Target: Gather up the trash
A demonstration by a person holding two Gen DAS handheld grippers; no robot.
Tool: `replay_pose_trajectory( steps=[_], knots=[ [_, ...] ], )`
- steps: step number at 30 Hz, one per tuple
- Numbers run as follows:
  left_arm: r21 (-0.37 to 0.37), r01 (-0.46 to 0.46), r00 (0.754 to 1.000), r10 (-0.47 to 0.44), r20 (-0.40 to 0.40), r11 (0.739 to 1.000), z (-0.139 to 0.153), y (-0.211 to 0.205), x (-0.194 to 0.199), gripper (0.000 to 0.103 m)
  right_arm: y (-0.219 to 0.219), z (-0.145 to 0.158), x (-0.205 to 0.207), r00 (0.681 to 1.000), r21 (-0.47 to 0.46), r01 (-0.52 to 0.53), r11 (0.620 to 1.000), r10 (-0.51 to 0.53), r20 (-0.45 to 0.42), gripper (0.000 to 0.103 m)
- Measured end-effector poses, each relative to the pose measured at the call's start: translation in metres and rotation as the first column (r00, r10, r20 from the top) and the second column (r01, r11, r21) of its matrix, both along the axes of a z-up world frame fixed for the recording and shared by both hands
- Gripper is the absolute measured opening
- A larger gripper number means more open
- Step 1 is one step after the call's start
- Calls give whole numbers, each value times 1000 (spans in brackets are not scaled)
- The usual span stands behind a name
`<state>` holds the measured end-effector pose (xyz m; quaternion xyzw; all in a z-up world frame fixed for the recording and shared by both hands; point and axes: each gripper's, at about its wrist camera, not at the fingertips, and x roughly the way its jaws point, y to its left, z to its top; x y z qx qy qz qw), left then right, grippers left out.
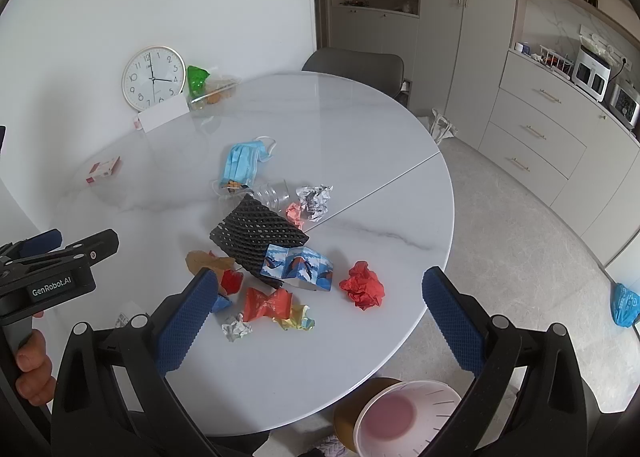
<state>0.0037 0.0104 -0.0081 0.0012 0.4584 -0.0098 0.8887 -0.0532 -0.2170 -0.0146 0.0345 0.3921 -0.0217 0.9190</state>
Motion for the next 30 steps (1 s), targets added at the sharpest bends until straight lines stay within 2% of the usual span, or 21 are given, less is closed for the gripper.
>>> replay_pose_trajectory(
  steps=[30],
  knots=[
    [2,-2,1000,2,-2,1000,0,0,0,95,0,-2,2,1000,1,1,1000,-1,-10,101]
  ],
)
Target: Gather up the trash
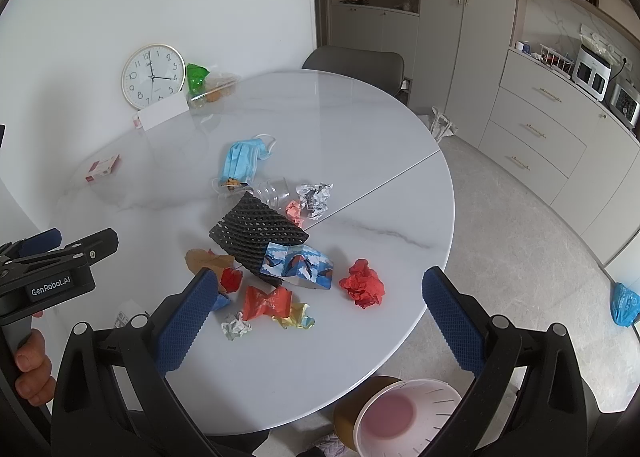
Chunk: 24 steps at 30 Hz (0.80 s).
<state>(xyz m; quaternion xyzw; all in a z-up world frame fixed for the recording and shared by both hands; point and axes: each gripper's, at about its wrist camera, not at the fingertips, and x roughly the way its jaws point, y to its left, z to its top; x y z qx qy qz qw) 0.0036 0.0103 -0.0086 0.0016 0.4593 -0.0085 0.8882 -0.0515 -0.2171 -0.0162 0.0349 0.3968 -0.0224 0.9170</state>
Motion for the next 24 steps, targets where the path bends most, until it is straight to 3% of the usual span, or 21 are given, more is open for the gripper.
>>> replay_pose_trajectory(
  steps=[14,18,24],
  knots=[
    [-7,7,1000,-7,-12,1000,-8,9,-2,95,2,-8,1,1000,15,-13,1000,13,-7,101],
    [-27,62,997,-63,-50,998,-27,28,1,95,6,-24,4,998,18,-26,1000,27,-50,101],
    [37,153,982,-148,-116,988,-80,63,4,95,12,-58,14,989,41,-20,999,26,-144,101]
  ],
)
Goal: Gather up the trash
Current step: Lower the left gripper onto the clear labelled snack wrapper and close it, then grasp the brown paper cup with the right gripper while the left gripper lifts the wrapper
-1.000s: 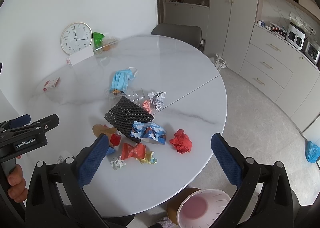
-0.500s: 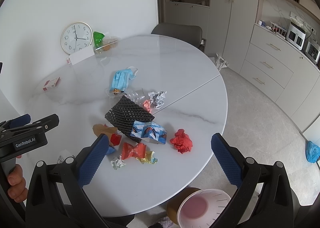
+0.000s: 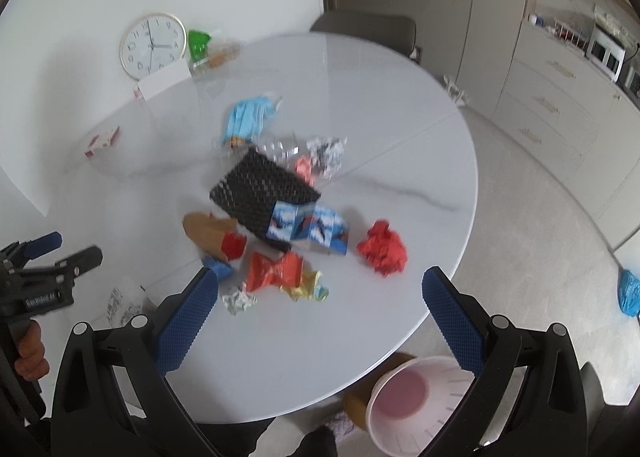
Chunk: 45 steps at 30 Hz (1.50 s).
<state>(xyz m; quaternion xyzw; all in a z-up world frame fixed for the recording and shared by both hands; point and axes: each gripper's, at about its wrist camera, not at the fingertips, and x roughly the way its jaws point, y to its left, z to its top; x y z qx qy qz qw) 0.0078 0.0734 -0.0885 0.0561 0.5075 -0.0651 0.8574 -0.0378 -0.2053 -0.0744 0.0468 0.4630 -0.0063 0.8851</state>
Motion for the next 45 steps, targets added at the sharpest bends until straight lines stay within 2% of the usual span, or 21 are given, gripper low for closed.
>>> replay_pose_trajectory(
  steps=[2,5,12,14,16,18,20,22,25,26,28,32,33,35,37,41,42,43,44,45],
  knots=[
    [15,48,998,-47,-33,999,-19,9,-1,95,2,-10,3,999,0,-1,1000,1,-33,101],
    [6,112,982,-110,-152,994,-56,23,3,95,5,-23,7,998,-2,-4,1000,4,-69,101],
    [27,165,949,-151,-276,986,-113,30,5,94,11,-40,15,994,2,20,1000,-20,-111,101],
    [21,171,944,-158,-291,985,-122,31,5,88,14,-42,17,993,12,23,1000,-22,-115,101],
    [12,187,936,-174,-306,982,-129,32,6,71,16,-45,19,993,28,18,999,-14,-117,101],
    [7,192,930,-180,-320,981,-136,33,9,62,23,-49,24,993,55,0,999,6,-115,101],
    [-13,194,931,-188,-313,981,-139,36,11,59,37,-52,31,993,68,-38,997,45,-108,101],
    [-28,212,929,-210,-305,977,-138,37,11,50,52,-56,40,990,70,-95,993,101,-97,101],
    [-42,239,926,-241,-290,970,-135,40,9,44,77,-63,62,976,94,-196,976,203,-78,100],
    [-42,249,927,-251,-278,967,-133,42,9,44,86,-69,76,970,104,-219,970,229,-86,99],
    [-52,255,929,-260,-264,965,-132,46,8,43,96,-79,96,964,125,-230,965,244,-111,88],
    [-74,239,938,-250,-241,968,-122,63,7,43,110,-101,125,954,137,-225,965,246,-169,79],
    [-80,228,942,-240,-233,970,-120,70,6,43,113,-107,131,949,132,-228,965,250,-191,73],
    [-92,204,949,-220,-227,975,-113,83,0,43,119,-113,136,941,149,-235,960,264,-214,67],
    [-103,181,955,-200,-221,978,-108,91,3,43,126,-115,139,932,161,-251,954,283,-227,56],
    [-111,152,963,-173,-205,982,-97,99,23,43,137,-115,144,923,203,-267,942,311,-226,50],
    [-110,147,966,-167,-198,983,-95,101,24,43,138,-113,145,922,228,-269,936,319,-219,42],
    [-112,145,967,-165,-193,983,-92,105,27,43,140,-113,147,923,241,-268,933,321,-215,42],
    [-115,144,968,-164,-190,983,-89,107,32,43,142,-111,148,922,261,-269,927,326,-207,35],
    [-119,143,969,-163,-186,983,-87,108,29,43,144,-110,149,918,286,-274,918,338,-206,19]
  ],
)
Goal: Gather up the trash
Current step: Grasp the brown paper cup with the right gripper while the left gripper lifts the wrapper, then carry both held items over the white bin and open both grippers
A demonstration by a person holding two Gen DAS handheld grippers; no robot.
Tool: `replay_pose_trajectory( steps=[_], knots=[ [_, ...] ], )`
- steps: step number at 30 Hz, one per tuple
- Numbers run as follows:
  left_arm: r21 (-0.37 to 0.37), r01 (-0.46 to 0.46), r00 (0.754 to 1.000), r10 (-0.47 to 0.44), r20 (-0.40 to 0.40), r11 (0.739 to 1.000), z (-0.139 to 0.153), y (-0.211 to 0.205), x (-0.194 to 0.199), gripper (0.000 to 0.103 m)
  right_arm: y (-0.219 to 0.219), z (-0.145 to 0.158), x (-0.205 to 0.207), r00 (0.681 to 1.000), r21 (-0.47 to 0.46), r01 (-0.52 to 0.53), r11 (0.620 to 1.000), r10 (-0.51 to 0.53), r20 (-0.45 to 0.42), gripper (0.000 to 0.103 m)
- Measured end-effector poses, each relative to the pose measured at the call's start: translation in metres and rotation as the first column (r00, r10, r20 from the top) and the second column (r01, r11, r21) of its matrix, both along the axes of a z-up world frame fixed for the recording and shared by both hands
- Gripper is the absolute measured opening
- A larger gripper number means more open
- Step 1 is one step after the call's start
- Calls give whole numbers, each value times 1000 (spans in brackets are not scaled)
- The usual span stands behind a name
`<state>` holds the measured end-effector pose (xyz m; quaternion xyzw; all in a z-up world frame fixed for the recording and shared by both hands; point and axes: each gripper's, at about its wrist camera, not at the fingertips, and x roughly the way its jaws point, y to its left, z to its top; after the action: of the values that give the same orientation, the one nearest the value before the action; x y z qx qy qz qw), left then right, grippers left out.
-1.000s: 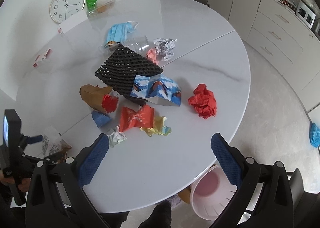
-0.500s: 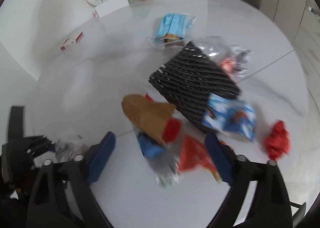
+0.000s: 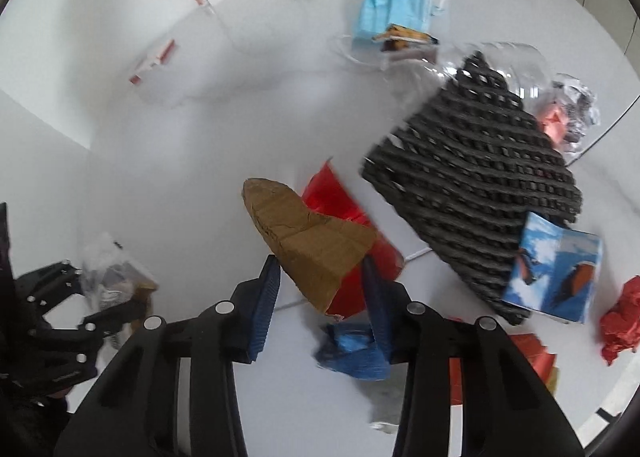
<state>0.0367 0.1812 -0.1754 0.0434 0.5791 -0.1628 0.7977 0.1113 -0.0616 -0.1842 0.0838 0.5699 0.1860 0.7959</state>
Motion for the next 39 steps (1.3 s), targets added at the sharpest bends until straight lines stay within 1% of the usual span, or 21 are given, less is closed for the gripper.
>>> replay_pose_trajectory(
  steps=[1,3,6,9,10,12,13,14,16,19,21,23,26,28,30,33,34,35,36,38,39],
  knots=[
    [-3,-1,1000,1,4,1000,3,4,-2,43,1,1,1,1000,11,-4,1000,4,-1,12],
    [-5,2,1000,-2,14,1000,4,-4,10,43,5,3,2,1000,7,-10,1000,10,7,11],
    [-2,6,1000,-6,29,1000,9,-10,13,43,6,8,2,1000,44,-1,999,0,22,10],
    [6,21,999,-21,48,1000,17,-16,13,43,-12,25,-9,998,99,45,994,-51,49,9],
    [8,35,998,-36,58,999,23,-21,12,43,-27,38,-19,994,132,75,988,-84,69,9],
    [-1,72,995,-72,72,997,33,-32,11,43,-49,58,-39,985,161,122,979,-140,101,9],
    [-11,104,991,-103,80,994,40,-42,10,43,-69,72,-57,975,172,163,972,-185,122,9],
    [-17,126,988,-124,87,992,44,-48,9,43,-83,79,-70,967,175,193,965,-217,132,9],
    [-40,202,974,-196,109,979,56,-71,5,43,-123,96,-109,937,187,286,940,-315,153,9],
    [-90,299,950,-287,124,950,68,-108,0,43,-168,106,-155,890,222,392,893,-429,155,8],
    [-117,329,941,-315,119,937,70,-129,-3,43,-199,108,-185,860,222,450,865,-487,155,8],
    [-110,352,933,-340,114,929,71,-154,-7,43,-220,103,-203,839,229,487,843,-524,146,8],
    [-104,379,922,-366,122,919,70,-182,-18,43,-246,93,-223,815,290,517,805,-567,119,8],
    [-91,385,920,-375,113,918,67,-194,-23,43,-251,89,-225,813,309,517,798,-571,115,7],
    [-70,391,917,-383,108,918,64,-203,-29,43,-261,85,-229,808,308,525,793,-578,112,8],
    [-55,415,906,-407,115,908,67,-214,-36,43,-271,72,-241,794,261,563,785,-600,93,8],
    [-34,431,897,-425,121,902,68,-219,-39,43,-276,68,-246,792,246,572,782,-605,84,7],
    [-34,445,890,-438,123,895,70,-224,-42,43,-280,58,-250,785,211,593,777,-616,63,7],
    [-38,463,882,-456,122,885,70,-232,-46,43,-282,47,-253,781,172,609,774,-623,40,7],
    [-51,515,855,-508,105,856,68,-251,-56,43,-291,13,-264,765,80,644,761,-644,-28,8],
    [-52,534,843,-528,103,844,67,-259,-61,43,-295,-2,-267,757,56,654,755,-651,-57,8]
  ],
)
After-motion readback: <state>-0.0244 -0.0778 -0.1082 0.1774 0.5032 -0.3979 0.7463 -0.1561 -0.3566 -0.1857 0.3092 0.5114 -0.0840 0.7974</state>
